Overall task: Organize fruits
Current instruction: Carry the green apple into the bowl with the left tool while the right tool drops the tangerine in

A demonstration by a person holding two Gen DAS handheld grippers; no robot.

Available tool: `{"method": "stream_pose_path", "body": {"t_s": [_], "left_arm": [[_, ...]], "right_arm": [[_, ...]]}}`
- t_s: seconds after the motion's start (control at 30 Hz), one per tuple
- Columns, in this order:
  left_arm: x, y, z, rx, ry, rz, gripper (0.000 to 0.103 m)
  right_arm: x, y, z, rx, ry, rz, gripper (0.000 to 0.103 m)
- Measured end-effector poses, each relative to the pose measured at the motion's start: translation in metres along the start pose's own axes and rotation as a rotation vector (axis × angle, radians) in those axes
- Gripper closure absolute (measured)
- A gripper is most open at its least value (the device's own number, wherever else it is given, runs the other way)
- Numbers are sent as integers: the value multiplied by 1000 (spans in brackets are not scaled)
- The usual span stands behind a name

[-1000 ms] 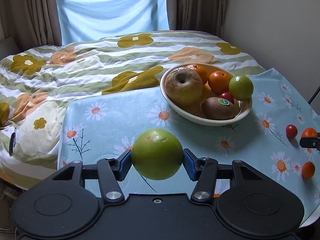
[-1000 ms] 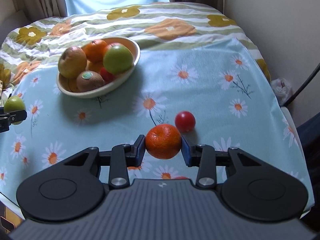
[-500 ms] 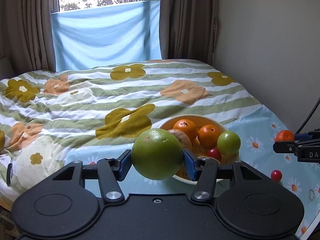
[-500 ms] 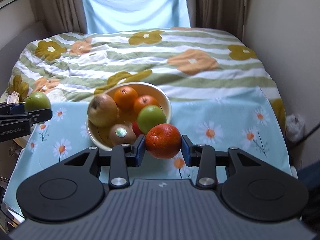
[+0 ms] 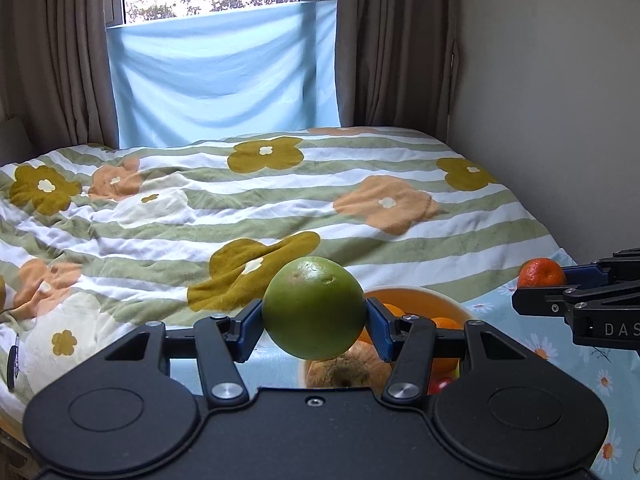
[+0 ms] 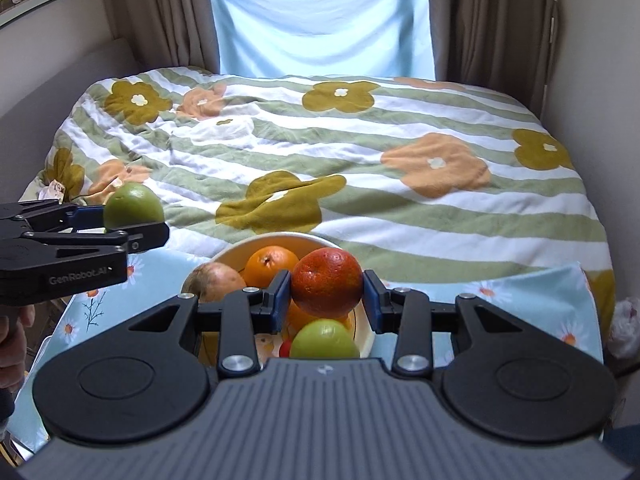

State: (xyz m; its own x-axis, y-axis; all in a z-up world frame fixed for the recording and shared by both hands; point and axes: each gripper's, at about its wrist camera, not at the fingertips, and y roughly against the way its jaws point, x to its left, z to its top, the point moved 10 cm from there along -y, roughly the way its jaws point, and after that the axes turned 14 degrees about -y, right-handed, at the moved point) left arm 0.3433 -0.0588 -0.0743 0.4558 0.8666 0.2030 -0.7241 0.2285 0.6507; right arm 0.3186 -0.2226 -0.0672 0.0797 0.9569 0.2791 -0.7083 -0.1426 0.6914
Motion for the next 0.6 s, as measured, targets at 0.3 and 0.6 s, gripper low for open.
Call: {"method": "stream_pose_path", "body": {"t_s": [0.3,0.6], "left_arm": [[0,-67,-4,84,38,0,44],[-5,-99,-14,146,38,-14,44]], "right_arm": [[-15,-54,21,51,23,32,50],[-21,-93,23,98,31,58,50]]}}
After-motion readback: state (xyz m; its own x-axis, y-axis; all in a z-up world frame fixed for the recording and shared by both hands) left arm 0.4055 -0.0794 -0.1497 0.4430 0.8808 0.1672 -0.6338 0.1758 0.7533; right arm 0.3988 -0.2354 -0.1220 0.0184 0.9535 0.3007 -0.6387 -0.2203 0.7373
